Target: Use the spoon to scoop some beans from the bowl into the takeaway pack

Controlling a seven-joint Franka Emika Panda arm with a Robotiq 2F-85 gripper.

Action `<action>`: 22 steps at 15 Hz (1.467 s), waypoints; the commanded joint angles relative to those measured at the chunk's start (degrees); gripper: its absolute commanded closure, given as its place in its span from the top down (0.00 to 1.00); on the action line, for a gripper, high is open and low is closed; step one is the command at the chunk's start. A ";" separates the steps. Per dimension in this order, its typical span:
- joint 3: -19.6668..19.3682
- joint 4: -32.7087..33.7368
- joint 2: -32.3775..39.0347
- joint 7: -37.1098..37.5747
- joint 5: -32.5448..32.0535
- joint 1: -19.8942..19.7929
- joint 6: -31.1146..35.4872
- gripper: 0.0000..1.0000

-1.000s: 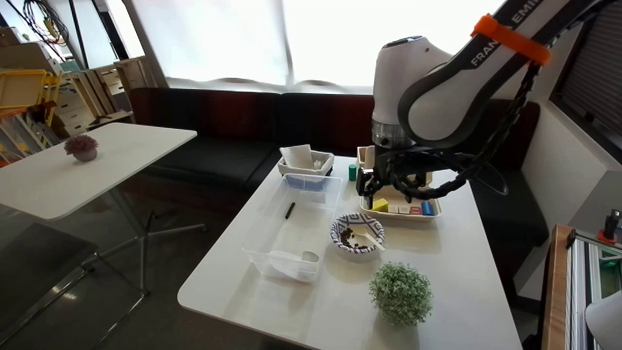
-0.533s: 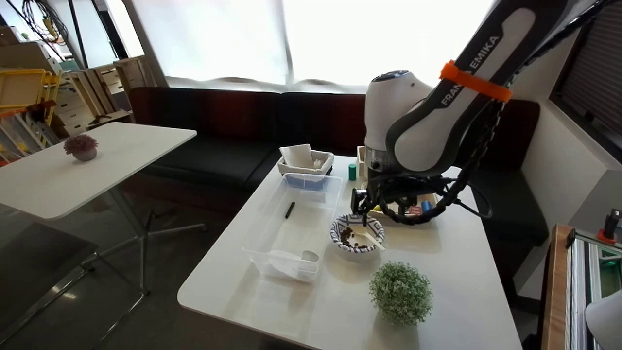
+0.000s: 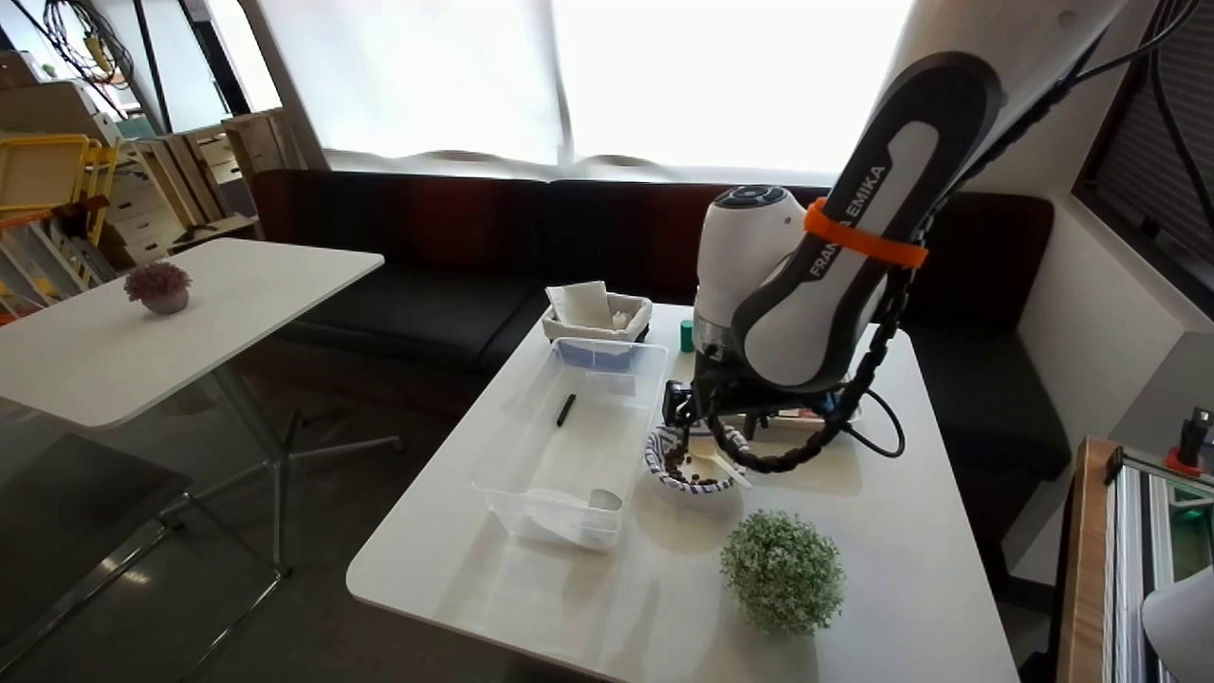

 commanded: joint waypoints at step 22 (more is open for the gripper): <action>-10.33 1.53 7.71 -0.89 -0.41 12.51 5.58 0.57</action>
